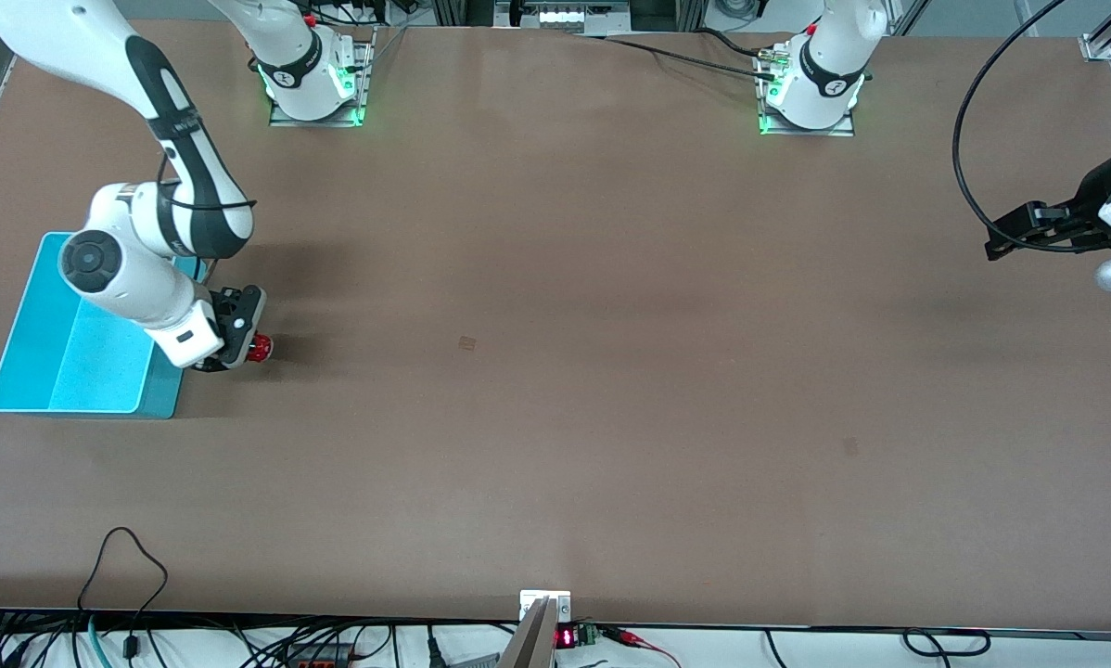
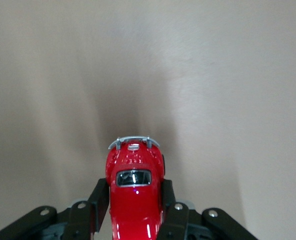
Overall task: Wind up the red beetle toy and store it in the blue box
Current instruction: 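Lift the car with the right gripper and carry it over the box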
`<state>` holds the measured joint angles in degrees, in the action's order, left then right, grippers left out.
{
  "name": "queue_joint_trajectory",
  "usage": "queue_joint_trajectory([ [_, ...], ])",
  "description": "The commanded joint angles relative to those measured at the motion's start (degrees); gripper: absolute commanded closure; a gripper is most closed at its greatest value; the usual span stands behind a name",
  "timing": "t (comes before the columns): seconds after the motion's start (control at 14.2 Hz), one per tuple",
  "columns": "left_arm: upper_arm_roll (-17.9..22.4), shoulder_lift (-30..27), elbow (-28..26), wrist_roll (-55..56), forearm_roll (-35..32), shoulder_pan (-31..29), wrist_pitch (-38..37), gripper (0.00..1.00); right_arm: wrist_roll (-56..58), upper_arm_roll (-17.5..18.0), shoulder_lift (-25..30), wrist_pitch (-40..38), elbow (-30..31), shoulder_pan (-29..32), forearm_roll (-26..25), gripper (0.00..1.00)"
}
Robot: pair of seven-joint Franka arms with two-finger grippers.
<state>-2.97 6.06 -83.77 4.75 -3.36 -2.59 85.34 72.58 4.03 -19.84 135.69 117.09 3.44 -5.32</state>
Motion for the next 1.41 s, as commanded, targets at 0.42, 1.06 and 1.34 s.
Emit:
queue_joint_trajectory([
  [0.42,-3.9,-0.1,0.7,-1.2,-0.9,1.0,-1.2,0.00,-25.4,-0.5,5.4,-10.4,-6.8,1.2,1.4,1.00],
  [1.06,-5.7,-0.3,1.0,-1.9,-0.8,0.2,-4.0,0.00,-42.9,-10.5,7.4,-17.7,-4.9,2.8,1.4,1.00],
  [1.34,-6.3,-0.3,1.0,-1.0,-1.0,0.7,-5.6,0.00,-46.9,-15.0,6.2,-11.5,-1.8,3.1,1.1,1.00],
])
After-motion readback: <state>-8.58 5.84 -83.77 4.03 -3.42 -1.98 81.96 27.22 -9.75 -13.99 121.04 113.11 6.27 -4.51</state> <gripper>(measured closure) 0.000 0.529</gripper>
